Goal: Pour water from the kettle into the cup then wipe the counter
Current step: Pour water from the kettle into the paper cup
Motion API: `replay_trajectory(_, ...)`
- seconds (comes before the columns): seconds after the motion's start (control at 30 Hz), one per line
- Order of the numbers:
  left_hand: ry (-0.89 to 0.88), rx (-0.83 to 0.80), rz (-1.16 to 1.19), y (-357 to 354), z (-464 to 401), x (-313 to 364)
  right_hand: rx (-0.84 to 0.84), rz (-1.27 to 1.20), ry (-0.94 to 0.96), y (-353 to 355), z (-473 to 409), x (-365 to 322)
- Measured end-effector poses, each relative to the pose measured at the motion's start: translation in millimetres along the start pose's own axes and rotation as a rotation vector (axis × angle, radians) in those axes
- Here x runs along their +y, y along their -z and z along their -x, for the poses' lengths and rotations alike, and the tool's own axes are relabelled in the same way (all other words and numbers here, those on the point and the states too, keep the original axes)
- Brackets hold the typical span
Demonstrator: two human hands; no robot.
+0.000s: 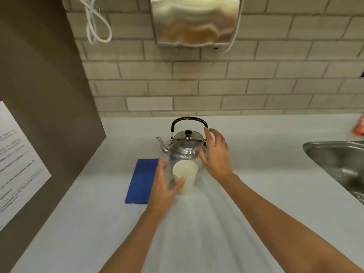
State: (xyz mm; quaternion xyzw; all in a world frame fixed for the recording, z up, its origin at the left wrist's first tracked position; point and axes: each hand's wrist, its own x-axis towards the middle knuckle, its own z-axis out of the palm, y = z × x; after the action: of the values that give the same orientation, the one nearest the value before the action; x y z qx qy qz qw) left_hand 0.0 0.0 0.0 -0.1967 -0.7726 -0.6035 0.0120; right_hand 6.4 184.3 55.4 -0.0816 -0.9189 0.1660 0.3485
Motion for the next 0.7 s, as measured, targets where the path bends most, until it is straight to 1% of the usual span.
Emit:
replay_trajectory(0.07,0.086,-0.072,0.028,-9,3,-5,-0.029,0.003,0.010,-6,-8,0)
replay_trajectory(0.13,0.131,-0.125,0.021,-17,8,-10,-0.054,0.004,0.016,-10,-20,1)
replay_trajectory(0.23,0.145,-0.110,0.060,-26,3,-12,-0.065,-0.023,0.049,-17,-46,1)
replay_trajectory(0.37,0.131,-0.077,0.024,-34,0,-12,-0.088,0.060,0.136,-19,-92,1)
replay_trajectory(0.43,0.137,-0.058,0.009,-36,0,-15,-0.174,0.046,0.184,-20,-110,1)
replay_trajectory(0.57,0.127,-0.032,-0.034,-36,1,-17,-0.437,-0.049,0.205,-24,-134,2)
replay_trajectory(0.63,0.135,-0.027,-0.045,-37,1,-15,-0.469,-0.025,0.223,-27,-138,4)
replay_trajectory(0.7,0.137,-0.026,-0.053,-37,2,-14,-0.421,0.008,0.268,-30,-138,7)
